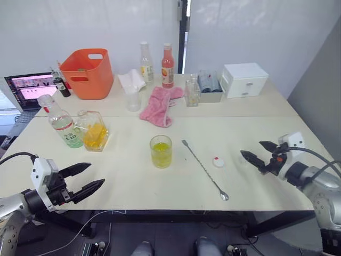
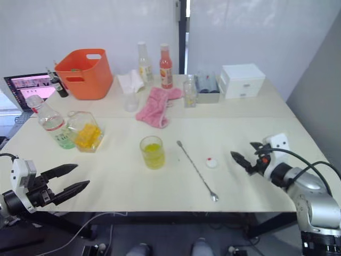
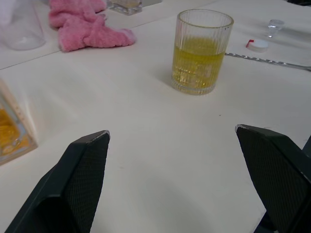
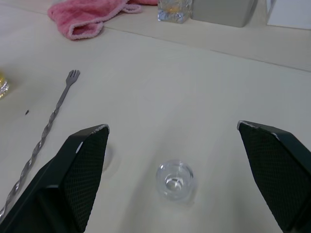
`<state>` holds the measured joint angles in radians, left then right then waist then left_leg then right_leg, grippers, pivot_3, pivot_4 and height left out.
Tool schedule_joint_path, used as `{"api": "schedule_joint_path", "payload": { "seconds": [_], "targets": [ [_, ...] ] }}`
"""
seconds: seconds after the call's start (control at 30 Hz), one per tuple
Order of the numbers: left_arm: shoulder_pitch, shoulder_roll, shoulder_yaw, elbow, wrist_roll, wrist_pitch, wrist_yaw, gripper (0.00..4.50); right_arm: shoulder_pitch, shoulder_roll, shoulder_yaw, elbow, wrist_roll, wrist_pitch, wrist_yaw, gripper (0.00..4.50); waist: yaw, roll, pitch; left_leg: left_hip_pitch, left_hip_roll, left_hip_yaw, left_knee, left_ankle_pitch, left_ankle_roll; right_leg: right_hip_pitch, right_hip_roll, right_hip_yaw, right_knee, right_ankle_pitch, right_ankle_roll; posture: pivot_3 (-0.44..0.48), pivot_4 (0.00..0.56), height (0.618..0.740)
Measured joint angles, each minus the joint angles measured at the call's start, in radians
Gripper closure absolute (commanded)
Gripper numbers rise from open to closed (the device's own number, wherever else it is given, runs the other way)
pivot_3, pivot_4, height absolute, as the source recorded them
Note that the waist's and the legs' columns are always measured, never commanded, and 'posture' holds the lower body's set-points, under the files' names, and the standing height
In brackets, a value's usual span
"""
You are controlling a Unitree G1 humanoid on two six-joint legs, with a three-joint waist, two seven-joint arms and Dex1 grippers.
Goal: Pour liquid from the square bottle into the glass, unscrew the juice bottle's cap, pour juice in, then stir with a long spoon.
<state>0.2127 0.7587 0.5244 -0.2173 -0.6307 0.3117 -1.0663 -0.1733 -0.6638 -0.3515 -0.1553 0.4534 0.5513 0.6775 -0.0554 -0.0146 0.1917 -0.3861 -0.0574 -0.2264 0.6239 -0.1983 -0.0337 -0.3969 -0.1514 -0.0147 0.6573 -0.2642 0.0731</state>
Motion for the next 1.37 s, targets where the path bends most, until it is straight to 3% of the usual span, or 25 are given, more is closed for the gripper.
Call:
{"api": "schedule_joint_path", "payload": {
  "seconds": [0.2,0.53,0.83,1.03,1.37],
  "targets": [
    [-0.009,0.001,0.0,0.007,0.015,-0.006,0.019,0.13,0.033,-0.031,-0.035,0.022,0.001,-0.014,0.015,0.02,0.041,0.0,0.0,-0.004,0.002,0.009,0.0,-0.001,-0.002,-0.008,0.001,0.009,-0.002,0.002,-0.001,0.0,0.15,0.723],
    [-0.039,0.003,-0.01,0.043,0.059,-0.012,0.027,0.13,0.136,-0.046,-0.114,0.051,0.002,-0.094,0.08,0.02,0.043,0.0,0.0,-0.003,0.002,0.017,0.0,-0.002,-0.004,-0.008,0.001,0.017,-0.005,0.004,0.003,0.0,0.15,0.723],
    [-0.11,0.031,-0.017,0.25,0.105,-0.072,0.016,0.13,0.274,-0.077,-0.245,0.067,0.013,-0.211,0.183,0.02,0.036,0.0,0.0,0.0,0.004,0.033,0.0,-0.003,-0.005,-0.008,0.002,0.029,-0.01,0.008,0.007,0.0,0.15,0.723],
    [-0.121,0.03,-0.009,0.391,0.123,-0.16,0.006,0.13,0.313,-0.071,-0.254,0.089,0.013,-0.261,0.195,0.02,0.036,-0.001,0.0,0.001,0.005,0.036,0.0,-0.003,-0.005,-0.008,0.002,0.032,-0.011,0.01,0.009,0.0,0.15,0.723],
    [-0.124,0.029,-0.009,0.391,0.121,-0.176,0.006,0.13,0.314,-0.069,-0.254,0.09,0.033,-0.262,0.194,0.02,0.04,-0.001,0.0,0.001,0.005,0.036,0.0,-0.003,-0.006,-0.008,0.002,0.032,-0.011,0.01,0.009,0.0,0.15,0.723]
  ]
}}
